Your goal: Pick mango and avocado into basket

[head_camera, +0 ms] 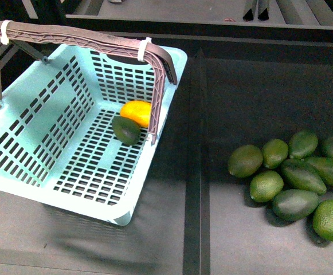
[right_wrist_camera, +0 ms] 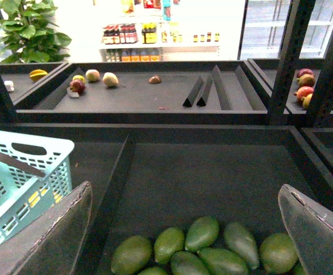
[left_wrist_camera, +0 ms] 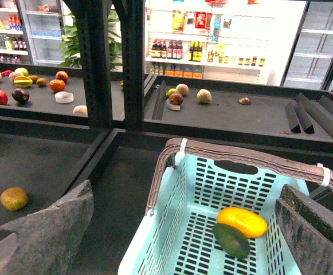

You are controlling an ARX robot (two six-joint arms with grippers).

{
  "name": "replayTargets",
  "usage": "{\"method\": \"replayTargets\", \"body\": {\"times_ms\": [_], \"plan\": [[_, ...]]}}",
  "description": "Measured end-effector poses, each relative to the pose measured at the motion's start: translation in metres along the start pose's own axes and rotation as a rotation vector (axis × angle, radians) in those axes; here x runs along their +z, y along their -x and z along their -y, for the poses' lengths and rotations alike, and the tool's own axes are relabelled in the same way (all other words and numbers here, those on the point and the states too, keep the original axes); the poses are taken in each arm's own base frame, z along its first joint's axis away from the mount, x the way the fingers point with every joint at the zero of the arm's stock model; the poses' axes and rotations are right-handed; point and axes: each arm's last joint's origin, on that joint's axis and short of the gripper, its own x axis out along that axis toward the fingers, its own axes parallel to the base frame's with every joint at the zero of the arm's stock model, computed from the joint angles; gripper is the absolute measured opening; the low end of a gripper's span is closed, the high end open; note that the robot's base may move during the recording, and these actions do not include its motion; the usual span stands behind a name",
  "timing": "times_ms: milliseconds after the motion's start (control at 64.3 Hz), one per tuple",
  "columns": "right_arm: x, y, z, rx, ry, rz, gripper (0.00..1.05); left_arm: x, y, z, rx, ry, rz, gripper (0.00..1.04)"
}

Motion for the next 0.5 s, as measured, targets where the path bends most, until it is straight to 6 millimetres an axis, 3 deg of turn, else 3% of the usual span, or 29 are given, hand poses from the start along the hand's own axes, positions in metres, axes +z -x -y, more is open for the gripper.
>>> {"method": "replayTargets", "body": {"times_ms": [497], "plan": [[0.0,0.0,0.0,0.0,0.0,0.0,0.96,0.0,0.0,0.0,0.0,0.0,0.0,0.96]]}}
